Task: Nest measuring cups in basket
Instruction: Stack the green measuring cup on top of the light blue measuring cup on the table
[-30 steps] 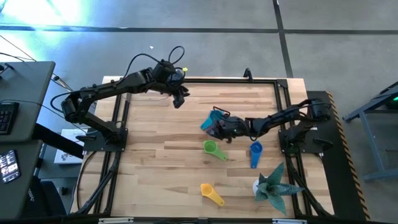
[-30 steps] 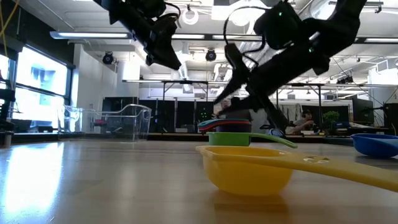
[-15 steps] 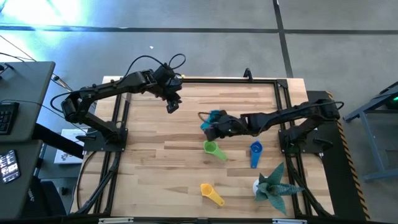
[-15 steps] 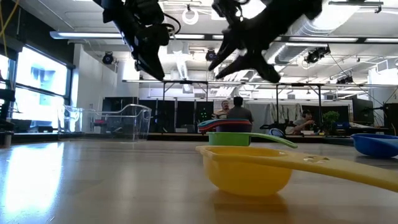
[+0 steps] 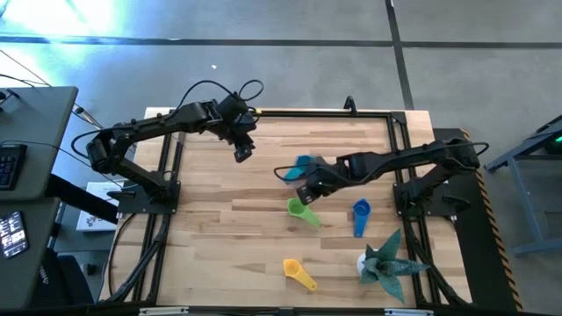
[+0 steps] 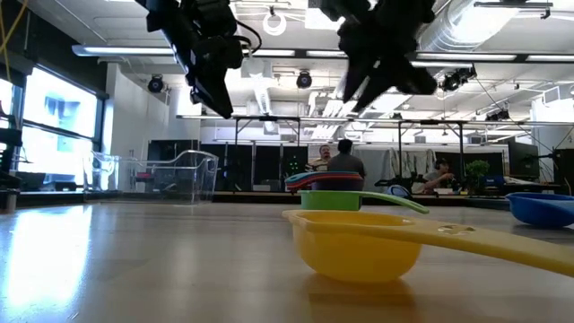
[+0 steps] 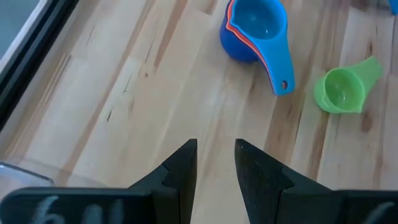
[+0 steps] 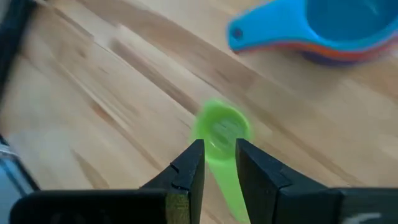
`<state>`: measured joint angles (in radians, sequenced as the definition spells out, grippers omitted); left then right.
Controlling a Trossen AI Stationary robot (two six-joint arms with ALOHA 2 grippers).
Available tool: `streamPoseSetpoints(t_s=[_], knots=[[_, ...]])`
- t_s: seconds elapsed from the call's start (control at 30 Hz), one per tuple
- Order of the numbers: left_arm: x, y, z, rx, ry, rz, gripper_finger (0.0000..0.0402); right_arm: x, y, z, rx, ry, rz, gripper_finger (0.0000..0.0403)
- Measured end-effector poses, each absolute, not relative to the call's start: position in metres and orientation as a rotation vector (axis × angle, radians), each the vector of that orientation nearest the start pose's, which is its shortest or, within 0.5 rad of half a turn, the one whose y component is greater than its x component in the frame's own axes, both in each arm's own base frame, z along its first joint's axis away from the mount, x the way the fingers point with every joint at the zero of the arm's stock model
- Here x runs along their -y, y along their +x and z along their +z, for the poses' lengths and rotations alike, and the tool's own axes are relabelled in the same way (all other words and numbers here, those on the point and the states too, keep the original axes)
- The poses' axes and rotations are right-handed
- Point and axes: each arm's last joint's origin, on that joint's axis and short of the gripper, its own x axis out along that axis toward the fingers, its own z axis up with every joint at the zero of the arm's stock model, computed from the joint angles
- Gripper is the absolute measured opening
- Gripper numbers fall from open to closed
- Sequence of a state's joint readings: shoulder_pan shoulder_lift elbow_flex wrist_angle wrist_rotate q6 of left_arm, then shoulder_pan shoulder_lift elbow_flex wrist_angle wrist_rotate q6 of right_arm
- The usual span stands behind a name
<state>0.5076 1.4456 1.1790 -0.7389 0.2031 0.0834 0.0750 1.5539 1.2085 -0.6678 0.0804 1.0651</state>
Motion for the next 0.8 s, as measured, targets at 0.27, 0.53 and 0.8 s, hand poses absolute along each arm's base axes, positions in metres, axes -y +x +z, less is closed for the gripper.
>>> streamPoseSetpoints(t_s=[0.27, 0.53, 0.8], knots=[[-0.136, 0.257, 0.277, -0.948, -0.356, 0.28, 0.0097, -0.021, 0.299, 0.25, -1.095, 0.86, -0.624, 0.009], [-0.136, 0.257, 0.277, -0.938, -0.438, 0.323, 0.0097, -0.02, 0.291, 0.247, -1.179, 0.8, -0.642, 0.0127], [-0.13, 0.255, 0.275, -0.985, -0.479, 0.326, 0.0097, -0.017, 0.306, 0.248, -1.096, 0.801, -0.529, 0.013]])
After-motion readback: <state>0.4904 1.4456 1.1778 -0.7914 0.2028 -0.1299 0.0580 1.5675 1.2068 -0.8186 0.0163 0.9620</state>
